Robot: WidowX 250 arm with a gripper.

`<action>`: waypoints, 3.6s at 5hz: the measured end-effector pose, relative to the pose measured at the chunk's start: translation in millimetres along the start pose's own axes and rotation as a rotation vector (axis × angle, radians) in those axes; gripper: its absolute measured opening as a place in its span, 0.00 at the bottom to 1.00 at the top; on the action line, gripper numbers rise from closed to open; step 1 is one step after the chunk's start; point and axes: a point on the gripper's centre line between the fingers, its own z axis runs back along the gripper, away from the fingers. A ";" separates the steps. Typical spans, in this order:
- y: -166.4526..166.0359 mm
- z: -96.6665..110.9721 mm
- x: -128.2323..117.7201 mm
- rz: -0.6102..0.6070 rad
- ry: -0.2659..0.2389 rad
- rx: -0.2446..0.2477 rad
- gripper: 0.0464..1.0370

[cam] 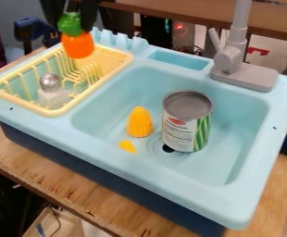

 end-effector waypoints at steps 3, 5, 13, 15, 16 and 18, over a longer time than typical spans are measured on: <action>41.5 -30.6 29.3 0.094 0.022 0.054 0.57; 46.6 -50.8 62.8 0.121 0.033 0.048 0.57; 24.7 -88.7 70.0 0.088 0.137 0.055 0.57; 27.7 -90.7 72.5 0.095 0.128 0.034 0.63; 24.1 -96.9 70.3 0.080 0.154 0.019 0.91; 24.2 -83.5 84.0 0.108 0.103 -0.007 0.96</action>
